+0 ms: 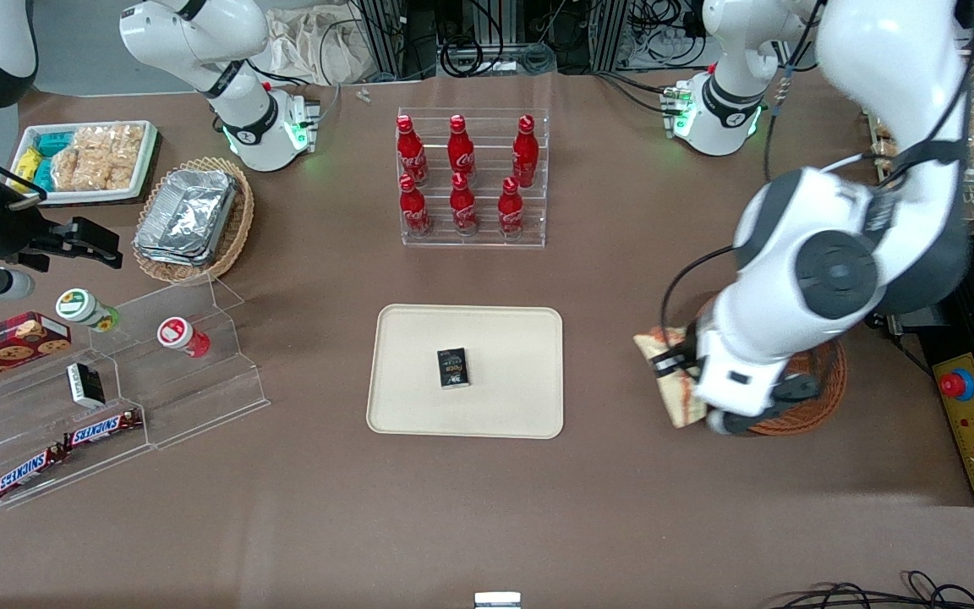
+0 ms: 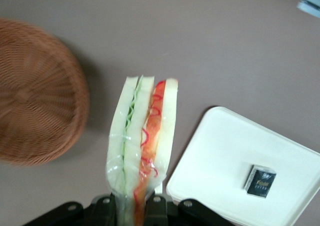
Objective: Place sandwich from basket to tray
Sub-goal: 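Lift the sandwich out of the basket with the left gripper, then carry the sandwich over the cream tray and lower it beside the black box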
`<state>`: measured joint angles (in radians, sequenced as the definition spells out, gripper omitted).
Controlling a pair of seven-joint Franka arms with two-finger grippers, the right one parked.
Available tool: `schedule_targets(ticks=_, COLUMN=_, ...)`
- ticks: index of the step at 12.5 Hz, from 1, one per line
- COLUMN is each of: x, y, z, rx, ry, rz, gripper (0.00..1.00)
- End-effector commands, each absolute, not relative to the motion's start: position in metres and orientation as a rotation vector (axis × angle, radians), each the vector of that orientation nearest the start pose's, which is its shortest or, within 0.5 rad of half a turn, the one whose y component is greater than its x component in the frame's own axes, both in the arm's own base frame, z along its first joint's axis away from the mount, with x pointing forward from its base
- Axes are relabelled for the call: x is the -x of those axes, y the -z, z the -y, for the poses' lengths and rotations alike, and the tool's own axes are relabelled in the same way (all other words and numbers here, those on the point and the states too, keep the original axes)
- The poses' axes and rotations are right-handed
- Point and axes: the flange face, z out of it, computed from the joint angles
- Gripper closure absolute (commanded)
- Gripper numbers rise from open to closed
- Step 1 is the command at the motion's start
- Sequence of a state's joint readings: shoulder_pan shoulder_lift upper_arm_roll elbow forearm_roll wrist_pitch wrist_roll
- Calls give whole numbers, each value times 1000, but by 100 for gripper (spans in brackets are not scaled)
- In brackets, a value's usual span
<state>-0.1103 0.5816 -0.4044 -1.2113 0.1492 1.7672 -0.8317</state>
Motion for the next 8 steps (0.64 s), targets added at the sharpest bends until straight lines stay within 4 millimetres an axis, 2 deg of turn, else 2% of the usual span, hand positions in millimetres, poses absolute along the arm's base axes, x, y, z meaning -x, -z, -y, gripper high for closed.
schedule_targets(ticks=1, x=-673, y=-415, z=338, rx=3254, ry=65, rz=346, gripper=100)
schedule_targets(ticks=2, x=-674, y=-397, z=353, rx=3275, ry=86, rz=322, gripper=100)
schedule_targets(ticks=3, x=-665, y=-375, z=375, rx=3280, ry=55, rz=275, gripper=100)
schedule_targets(ticks=5, x=-637, y=-333, z=419, rx=3246, ry=-17, rz=157, gripper=100)
schedule_targets(ticks=6, x=-622, y=-305, z=433, rx=3210, ry=-64, rz=109, gripper=100)
schedule_targets(ticks=7, x=-614, y=-286, z=440, rx=3187, ry=-76, rz=74, gripper=100)
schedule_targets(ticks=8, x=-611, y=-277, z=443, rx=3177, ry=-90, rz=62, gripper=100)
